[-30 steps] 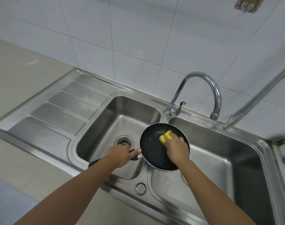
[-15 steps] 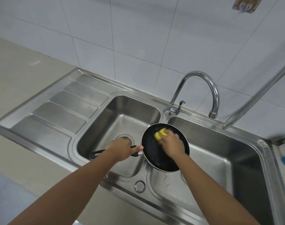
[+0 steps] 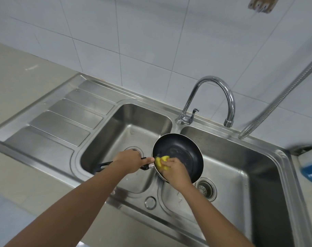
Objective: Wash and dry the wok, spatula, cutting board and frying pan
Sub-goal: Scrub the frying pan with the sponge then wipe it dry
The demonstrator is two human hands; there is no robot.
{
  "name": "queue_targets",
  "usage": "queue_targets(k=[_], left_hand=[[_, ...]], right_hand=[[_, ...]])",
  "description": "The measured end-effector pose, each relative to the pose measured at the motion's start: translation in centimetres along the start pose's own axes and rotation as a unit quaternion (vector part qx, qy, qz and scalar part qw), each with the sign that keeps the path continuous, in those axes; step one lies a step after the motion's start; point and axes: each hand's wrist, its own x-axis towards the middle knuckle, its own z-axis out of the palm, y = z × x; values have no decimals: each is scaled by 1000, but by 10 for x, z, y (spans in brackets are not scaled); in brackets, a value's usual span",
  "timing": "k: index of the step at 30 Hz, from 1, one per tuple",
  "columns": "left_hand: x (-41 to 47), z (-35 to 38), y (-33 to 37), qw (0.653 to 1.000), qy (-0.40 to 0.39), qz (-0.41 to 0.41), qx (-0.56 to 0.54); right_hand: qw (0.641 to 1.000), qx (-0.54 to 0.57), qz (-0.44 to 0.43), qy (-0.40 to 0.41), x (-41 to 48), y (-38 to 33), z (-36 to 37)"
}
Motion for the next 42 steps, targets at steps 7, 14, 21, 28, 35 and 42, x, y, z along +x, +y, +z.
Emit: queue_targets(k=[7,14,21,28,35,42], left_hand=[[-4,-5,1,1000,-6,-9,-27],[-8,0,-3,1000,12,20,-13],[-8,9,-6,999,16,4,-35],[-7,6,-6,995,-25,-28,-94],[-16,-5,1,998,-36,-10,-58],[-9,-3,-2,996,-71,-5,-62]], right_hand=[[927,-373,45,16,-1,36,-65],[933,-326,-94,116,46,26,-41],[943,-304,-91,101,46,29,-49],[962,-261,-74,-14,-7,26,-31],[980,-162,-111,40,48,6,-20],[942,-331,-16,57,-1,34,-50]])
